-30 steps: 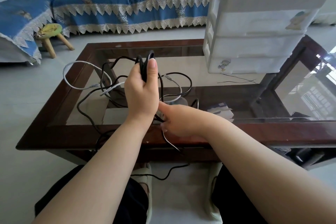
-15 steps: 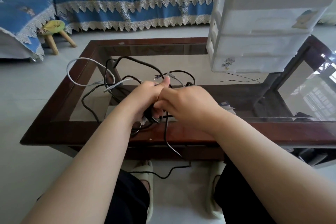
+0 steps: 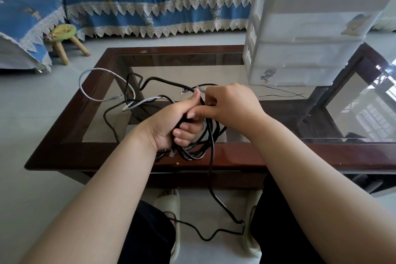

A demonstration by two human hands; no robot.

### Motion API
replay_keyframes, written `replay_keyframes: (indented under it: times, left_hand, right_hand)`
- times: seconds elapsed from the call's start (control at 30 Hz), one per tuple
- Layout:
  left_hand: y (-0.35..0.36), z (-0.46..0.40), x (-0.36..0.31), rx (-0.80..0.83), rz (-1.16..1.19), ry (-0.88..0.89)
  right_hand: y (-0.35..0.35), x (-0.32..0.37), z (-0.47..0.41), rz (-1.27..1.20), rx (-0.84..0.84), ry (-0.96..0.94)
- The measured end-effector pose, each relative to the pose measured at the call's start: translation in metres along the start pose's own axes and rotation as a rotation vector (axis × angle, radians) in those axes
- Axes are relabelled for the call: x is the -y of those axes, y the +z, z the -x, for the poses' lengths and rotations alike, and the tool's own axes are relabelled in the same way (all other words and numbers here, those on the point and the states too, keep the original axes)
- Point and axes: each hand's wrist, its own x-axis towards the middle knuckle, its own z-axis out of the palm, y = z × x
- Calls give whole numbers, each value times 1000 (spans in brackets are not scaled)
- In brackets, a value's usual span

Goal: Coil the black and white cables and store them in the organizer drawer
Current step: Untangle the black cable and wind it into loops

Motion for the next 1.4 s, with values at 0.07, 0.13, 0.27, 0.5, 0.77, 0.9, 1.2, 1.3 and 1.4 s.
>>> replay_keyframes:
  times: [0.07,0.13,0.27,0.5,0.77,0.9,1.2,1.3,1.4]
  left_hand:
    - [0,1,-1,20,-8,29]
    - [2,2,-3,-27,-61,63]
    - [2,5,-7,-197,-110,164]
    - [0,6,-16,-328,47,361]
    - [-5,19,-24,-457,-340,206]
    - [1,25,-23,-190,-311,135]
    - [-2,34,-27,-253,-99,271]
    - [4,31,-24,-240,-115,235]
    - [10,25,-21,-243,-159,216]
  right_hand:
    - [2,-2,0,-65,-26,-1]
    - [5,-5,1,-127,-50,-27]
    - [12,-14,0,-140,-144,-79]
    - [27,-1,9,-704,86,279]
    - [19,-11,2,-696,-168,359]
    - [16,-19,1,-631,-314,350]
    - [2,-24,15,-626,573,453]
    - [10,-25,15,-450,443,471]
    - [20,-15,12,-660,-67,433]
